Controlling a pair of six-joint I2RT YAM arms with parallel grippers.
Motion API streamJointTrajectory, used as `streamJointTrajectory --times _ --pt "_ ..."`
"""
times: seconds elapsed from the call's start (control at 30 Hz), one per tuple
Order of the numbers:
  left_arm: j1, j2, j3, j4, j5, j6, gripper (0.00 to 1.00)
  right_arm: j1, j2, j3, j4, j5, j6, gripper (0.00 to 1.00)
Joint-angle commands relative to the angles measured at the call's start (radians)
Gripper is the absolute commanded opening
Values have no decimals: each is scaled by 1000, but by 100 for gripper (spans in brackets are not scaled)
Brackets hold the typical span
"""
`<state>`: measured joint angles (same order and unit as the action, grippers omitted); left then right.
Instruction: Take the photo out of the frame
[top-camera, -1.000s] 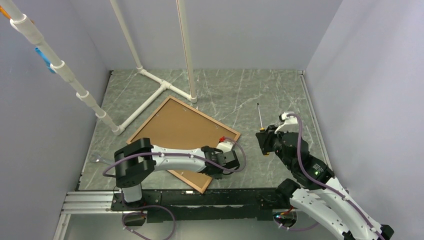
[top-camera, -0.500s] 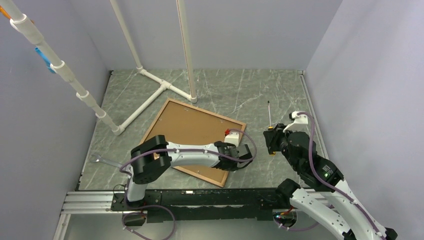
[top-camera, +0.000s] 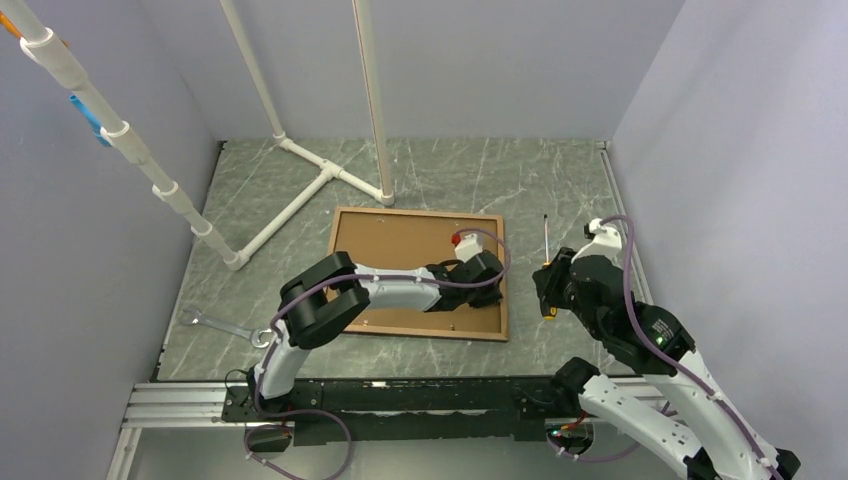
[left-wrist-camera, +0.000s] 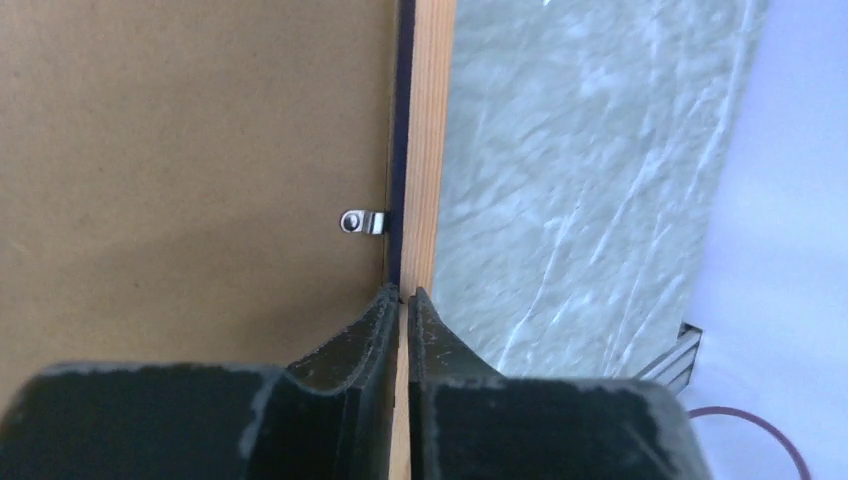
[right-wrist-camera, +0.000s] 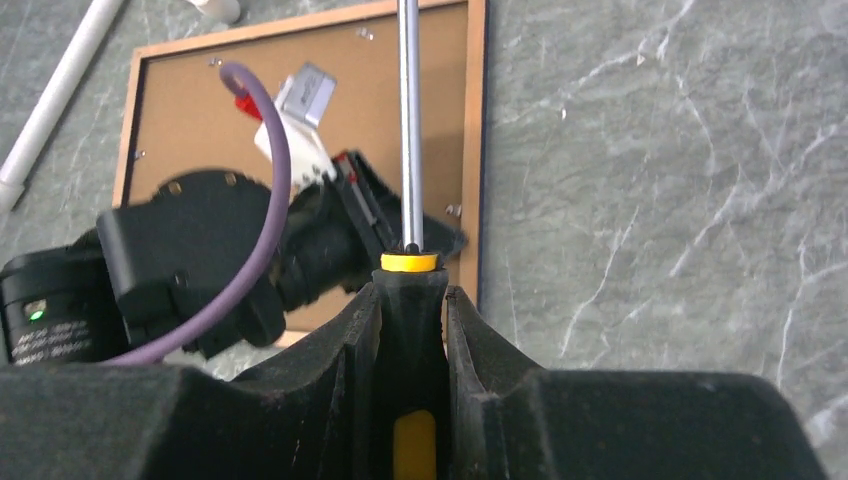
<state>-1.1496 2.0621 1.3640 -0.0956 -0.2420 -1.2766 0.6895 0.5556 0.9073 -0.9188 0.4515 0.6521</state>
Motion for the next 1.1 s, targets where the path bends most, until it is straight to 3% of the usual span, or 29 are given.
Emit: streamJointTrajectory --times 0.0,0.1,0.27,0.5,0.63,0.73,0.87,1.07 --pt "26 -22 -7 368 151 87 27 -1 51 94 -140 -29 62 0" --pt "27 -108 -89 386 148 164 48 -1 91 112 -191 -59 47 0" --pt "34 -281 -212 316 180 274 62 -1 212 82 -227 -181 -11 0" --pt "39 -561 -439 208 216 437 63 -1 346 14 -199 -380 -74 0" --pt "40 -656 -498 98 212 511 57 1 417 -6 -191 -446 -74 0" --pt "40 -704 -560 55 197 551 58 0 445 -12 -198 -474 -54 0" --pt "42 -729 -623 77 178 583 63 2 494 -48 -188 -485 -19 0" --pt "42 -708 -686 177 192 576 60 1 521 -62 -182 -373 52 0"
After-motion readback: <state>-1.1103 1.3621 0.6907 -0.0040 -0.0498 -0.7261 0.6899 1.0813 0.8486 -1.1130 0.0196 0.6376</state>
